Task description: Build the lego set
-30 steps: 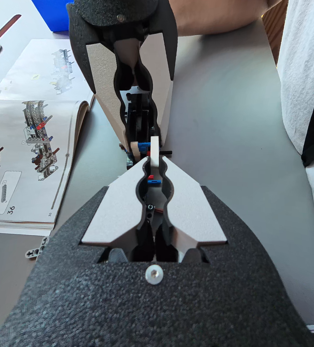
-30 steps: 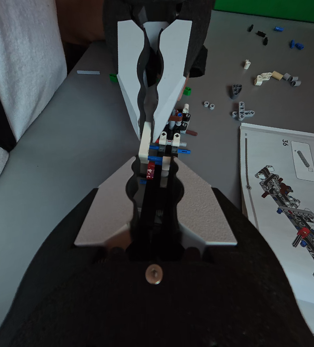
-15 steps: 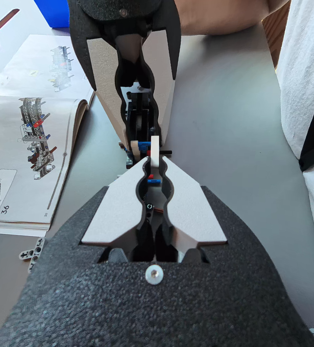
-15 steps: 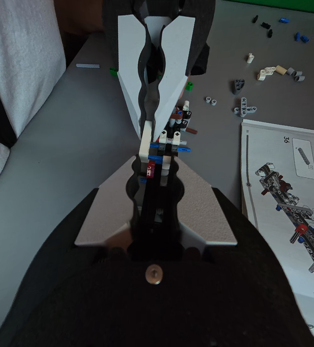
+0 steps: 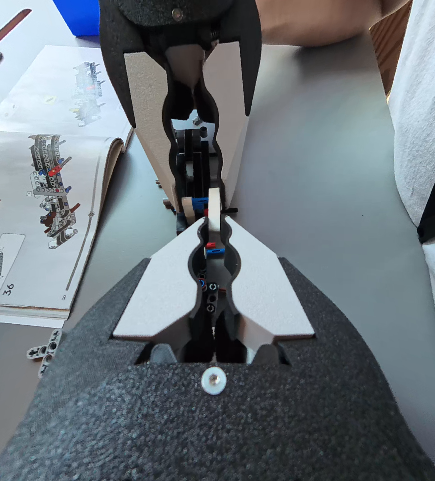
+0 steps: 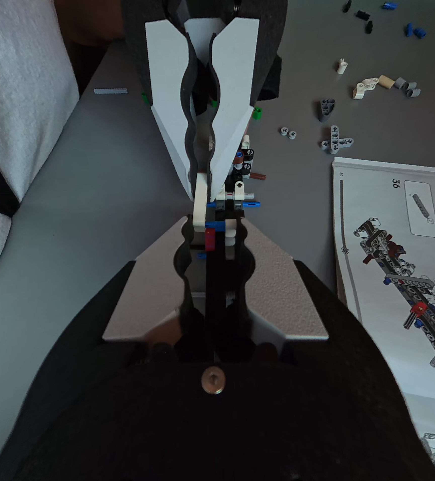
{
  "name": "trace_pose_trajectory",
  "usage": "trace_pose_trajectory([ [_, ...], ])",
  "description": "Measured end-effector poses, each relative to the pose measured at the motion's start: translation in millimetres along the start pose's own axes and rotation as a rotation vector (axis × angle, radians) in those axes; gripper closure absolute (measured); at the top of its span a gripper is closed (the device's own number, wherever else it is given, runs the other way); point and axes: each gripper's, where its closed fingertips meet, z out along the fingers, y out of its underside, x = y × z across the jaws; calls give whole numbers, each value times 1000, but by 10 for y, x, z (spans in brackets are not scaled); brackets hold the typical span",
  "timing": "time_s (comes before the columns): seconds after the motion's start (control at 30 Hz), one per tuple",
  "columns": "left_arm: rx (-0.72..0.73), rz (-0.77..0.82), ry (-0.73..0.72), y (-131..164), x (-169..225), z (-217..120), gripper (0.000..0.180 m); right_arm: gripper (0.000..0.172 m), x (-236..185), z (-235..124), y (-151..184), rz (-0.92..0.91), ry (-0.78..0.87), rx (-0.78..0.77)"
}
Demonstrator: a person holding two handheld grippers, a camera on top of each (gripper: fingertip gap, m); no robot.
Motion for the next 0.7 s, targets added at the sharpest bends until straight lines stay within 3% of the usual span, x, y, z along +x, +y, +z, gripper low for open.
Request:
trace_pose_trajectory([
  [0.13, 3, -13, -21, 1, -21, -3, 174, 141, 4, 0, 1, -18, 4, 12],
  [0.17, 1, -2, -33, 7, -33, -3, 174, 149, 0, -2, 2, -29, 4, 16],
  [0.5, 2, 17, -26, 15, -19, -8, 174, 149, -10, 8, -4, -23, -1, 48],
  [0.7, -3, 3, -20, 15, -28, 0, 174, 136, -46, -9, 4, -43, -25, 46],
])
